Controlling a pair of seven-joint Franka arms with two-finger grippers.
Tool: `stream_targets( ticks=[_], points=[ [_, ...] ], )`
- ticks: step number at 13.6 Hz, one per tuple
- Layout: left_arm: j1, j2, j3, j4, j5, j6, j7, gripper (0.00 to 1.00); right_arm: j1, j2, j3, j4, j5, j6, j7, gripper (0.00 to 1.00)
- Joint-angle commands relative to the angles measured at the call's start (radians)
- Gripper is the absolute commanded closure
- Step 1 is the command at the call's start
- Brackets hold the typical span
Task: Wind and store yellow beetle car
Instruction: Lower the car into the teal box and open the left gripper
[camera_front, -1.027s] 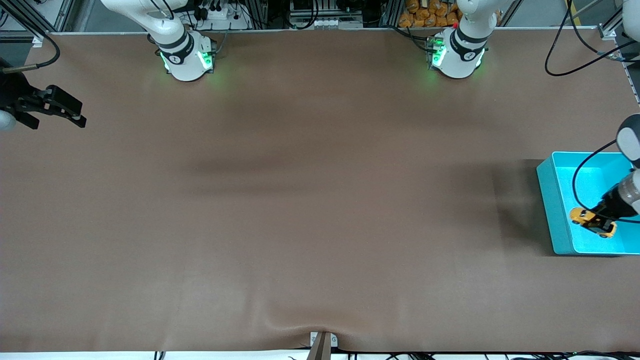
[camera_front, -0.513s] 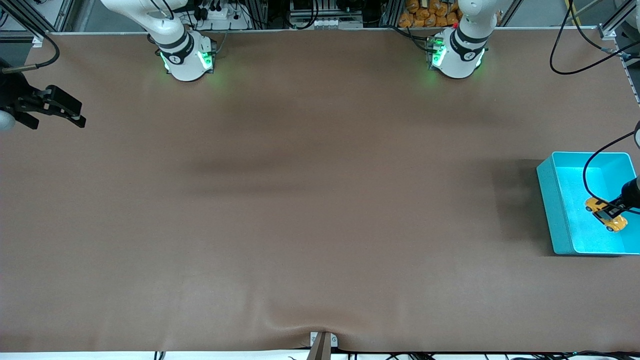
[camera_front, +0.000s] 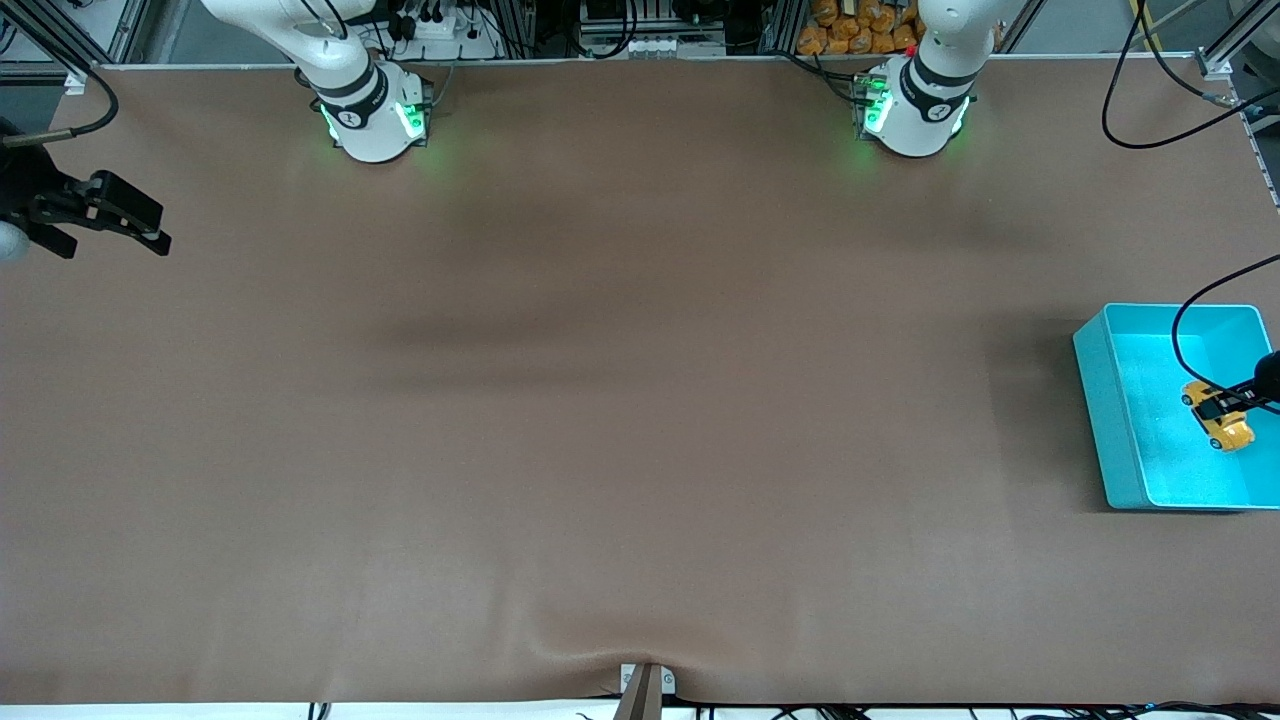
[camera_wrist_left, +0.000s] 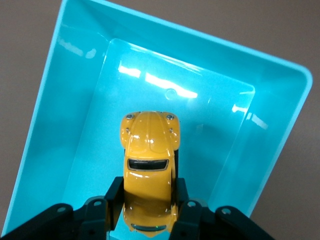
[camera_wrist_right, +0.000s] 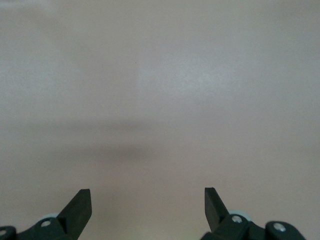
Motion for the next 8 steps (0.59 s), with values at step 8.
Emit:
stream_targets(
  ticks=[8],
  points=[
    [0.07,0.086,-0.012,0.002,-0.05,0.064,0.384,1.0,0.003,-0.005,-0.004,-0.002,-0.001,0.0,0.009,0.0]
  ],
)
